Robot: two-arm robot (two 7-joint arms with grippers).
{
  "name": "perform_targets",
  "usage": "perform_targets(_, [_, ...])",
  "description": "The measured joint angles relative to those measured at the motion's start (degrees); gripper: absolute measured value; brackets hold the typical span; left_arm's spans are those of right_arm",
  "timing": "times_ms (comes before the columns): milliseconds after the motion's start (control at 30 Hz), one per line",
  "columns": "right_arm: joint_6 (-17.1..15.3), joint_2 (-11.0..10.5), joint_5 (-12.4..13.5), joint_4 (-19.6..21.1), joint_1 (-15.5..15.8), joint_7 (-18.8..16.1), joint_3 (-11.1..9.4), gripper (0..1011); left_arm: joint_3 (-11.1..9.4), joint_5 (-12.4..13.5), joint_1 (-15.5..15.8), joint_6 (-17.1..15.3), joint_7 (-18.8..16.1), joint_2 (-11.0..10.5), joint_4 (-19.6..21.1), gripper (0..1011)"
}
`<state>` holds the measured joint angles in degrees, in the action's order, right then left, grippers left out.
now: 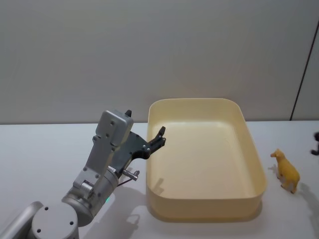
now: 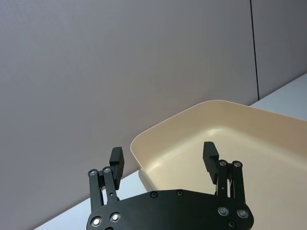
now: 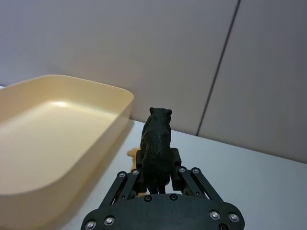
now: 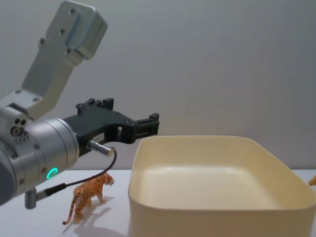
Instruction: Pick up the toy alternately with two hands and place it into the central storage box.
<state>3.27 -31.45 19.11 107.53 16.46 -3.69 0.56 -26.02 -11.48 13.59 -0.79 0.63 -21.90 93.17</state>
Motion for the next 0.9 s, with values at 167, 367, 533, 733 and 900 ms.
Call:
perform_targets(167, [-2.33,1.34,-0.11,-1.2,-3.81,-3.61,1.53,254,0.0,0.0,0.0,0.0,0.0,0.0,0.0,1001])
perform_targets(367, [-5.07,5.01,-2.17,-5.32,-10.67,-8.68,4.6,254,0.0,0.0,0.0,0.0,0.0,0.0,0.0,1001])
perform_targets(533, [-6.51,9.26,-4.65,-10.15,-17.2,-12.28,7.52,254,0.0,0.0,0.0,0.0,0.0,0.0,0.0,1001])
perform_targets(733, [-7.14,13.57,-7.28,-16.29,-23.29,-15.18,10.51,257,0.0,0.0,0.0,0.0,0.0,0.0,0.0,1001])
perform_targets(900, [-7.29,16.81,-9.3,-21.11,-27.94,-17.39,12.61,455,0.0,0.0,0.0,0.0,0.0,0.0,0.0,1001])
